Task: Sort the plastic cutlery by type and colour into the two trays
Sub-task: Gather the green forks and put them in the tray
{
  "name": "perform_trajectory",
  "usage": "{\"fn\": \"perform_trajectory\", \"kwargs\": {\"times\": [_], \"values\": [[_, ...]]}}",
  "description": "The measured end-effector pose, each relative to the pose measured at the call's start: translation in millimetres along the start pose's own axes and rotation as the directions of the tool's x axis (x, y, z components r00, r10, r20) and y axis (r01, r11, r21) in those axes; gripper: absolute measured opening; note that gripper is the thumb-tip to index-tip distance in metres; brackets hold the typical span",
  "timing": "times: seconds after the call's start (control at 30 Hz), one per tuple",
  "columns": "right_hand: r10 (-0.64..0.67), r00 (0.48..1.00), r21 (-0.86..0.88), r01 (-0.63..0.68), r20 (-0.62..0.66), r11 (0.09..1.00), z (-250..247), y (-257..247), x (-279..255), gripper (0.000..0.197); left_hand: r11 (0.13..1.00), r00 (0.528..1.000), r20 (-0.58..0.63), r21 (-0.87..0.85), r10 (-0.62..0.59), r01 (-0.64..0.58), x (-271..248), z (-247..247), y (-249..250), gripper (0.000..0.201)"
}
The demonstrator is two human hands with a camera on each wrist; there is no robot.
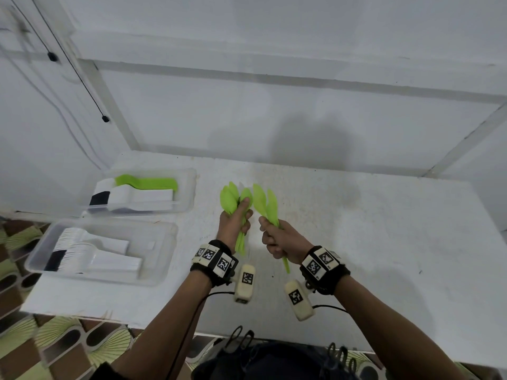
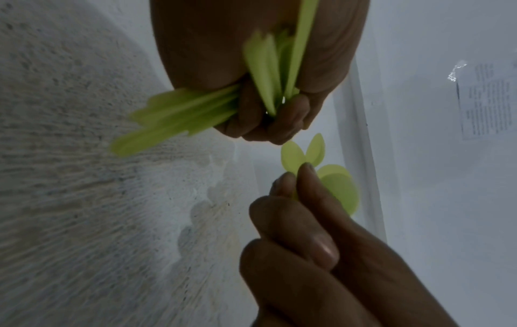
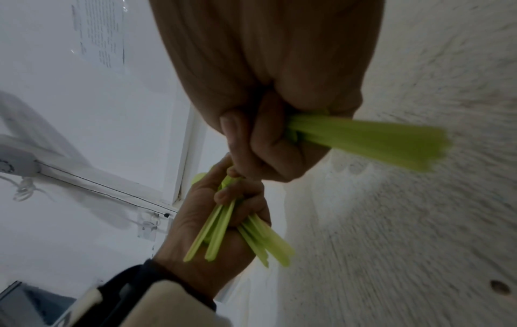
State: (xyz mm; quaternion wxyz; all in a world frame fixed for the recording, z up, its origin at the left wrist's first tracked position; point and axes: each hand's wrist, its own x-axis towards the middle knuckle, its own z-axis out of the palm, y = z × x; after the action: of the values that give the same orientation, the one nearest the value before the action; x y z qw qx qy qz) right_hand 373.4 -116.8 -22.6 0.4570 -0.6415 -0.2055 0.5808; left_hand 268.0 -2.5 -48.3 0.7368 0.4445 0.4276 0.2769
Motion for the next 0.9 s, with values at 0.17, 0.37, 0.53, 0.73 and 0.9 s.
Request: {"fn": "perform_trajectory", "kwargs": {"times": [0.17, 0.37, 0.53, 0.73, 0.9], "values": [[-0.161, 0.978, -0.225, 0.127, -0.137, 0.966, 1.0, 2.0, -0.2, 0.028, 0.995, 0.998, 0.014, 0.076, 0.064, -0.065, -4.7, 5.0, -4.3, 0.023], [-0.44, 0.878, -0.513, 0.293, -0.191, 0.807, 4.0, 8.9, -4.4, 0.018, 0.996, 0.988, -0.122, 0.032, 0.091, -0.088, -8.6, 12.2, -12.9, 0.02], [-0.489, 0.846, -0.575, 0.296, -0.212, 0.762, 9.1, 17.5, -2.1, 0.041, 0.995, 0.99, -0.118, 0.067, 0.079, -0.072, -6.8, 10.2, -19.3, 0.011], [-0.535, 0.843, -0.714, 0.342, -0.054, 0.611, 3.8, 18.6, 2.8, 0.027, 0.999, 0.999, -0.029, 0.028, 0.04, -0.039, -10.9, 10.8, -27.9, 0.014], [-0.365, 0.924, -0.454, 0.279, -0.113, 0.846, -0.7, 10.2, -5.4, 0.025, 0.999, 0.995, -0.095, 0.017, 0.042, -0.04, -6.6, 6.5, -13.3, 0.005]]}}
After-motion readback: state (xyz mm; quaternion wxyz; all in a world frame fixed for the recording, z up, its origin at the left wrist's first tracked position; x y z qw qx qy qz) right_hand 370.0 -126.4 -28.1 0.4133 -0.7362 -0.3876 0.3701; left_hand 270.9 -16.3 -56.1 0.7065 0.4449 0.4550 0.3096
